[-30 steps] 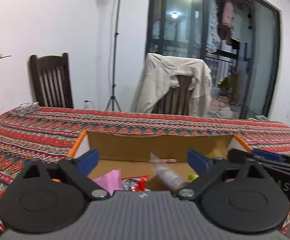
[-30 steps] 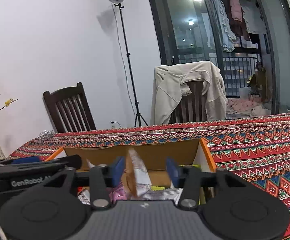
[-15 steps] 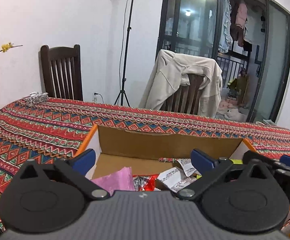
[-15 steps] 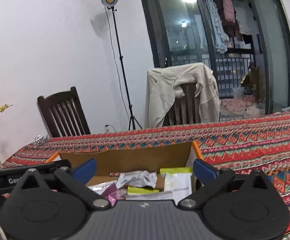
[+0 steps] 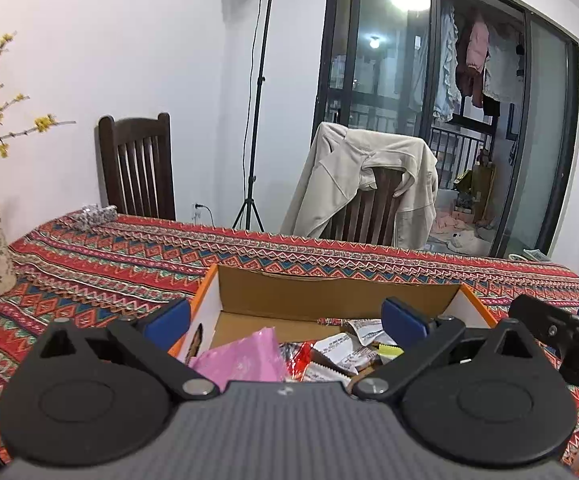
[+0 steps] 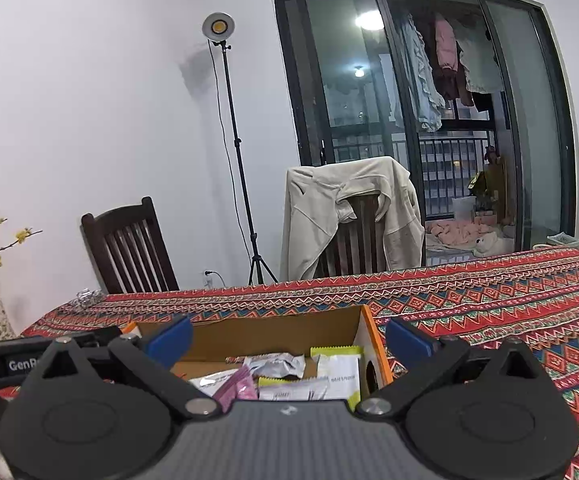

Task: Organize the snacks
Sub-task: 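Withdraw both tools from the box toward the remaining packets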

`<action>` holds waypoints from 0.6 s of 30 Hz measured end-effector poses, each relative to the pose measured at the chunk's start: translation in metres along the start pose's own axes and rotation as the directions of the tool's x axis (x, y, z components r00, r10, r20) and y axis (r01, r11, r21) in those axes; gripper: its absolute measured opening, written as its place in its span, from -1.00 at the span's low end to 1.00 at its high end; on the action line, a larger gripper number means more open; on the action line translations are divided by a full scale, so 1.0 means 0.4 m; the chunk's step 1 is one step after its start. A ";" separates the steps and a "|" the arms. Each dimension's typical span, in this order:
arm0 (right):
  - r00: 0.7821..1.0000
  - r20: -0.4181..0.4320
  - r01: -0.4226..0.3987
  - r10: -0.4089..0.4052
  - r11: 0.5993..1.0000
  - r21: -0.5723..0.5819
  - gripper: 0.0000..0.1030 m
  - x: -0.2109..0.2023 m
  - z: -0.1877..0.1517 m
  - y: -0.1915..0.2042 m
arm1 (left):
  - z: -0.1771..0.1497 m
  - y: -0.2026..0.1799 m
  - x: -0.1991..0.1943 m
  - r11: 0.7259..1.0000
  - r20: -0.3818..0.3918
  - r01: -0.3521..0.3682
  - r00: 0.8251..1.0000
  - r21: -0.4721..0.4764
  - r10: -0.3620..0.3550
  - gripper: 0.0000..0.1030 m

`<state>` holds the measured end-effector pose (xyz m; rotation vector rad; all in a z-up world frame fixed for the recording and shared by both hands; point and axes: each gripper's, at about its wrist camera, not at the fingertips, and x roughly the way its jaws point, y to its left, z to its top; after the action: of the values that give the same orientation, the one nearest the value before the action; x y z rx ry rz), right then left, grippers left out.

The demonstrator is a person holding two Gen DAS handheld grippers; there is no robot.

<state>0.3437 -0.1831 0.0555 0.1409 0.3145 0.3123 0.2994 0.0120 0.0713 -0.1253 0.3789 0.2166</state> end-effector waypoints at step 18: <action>0.997 -0.069 -0.019 0.015 0.998 -0.059 1.00 -0.164 -0.090 0.043 | -0.090 0.065 -0.169 0.999 0.021 -0.044 0.999 0.027 0.043 1.00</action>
<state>0.2679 -0.1849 0.0433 0.0747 0.3722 0.3435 0.2193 0.0188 0.0616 -0.0878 0.3645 0.2555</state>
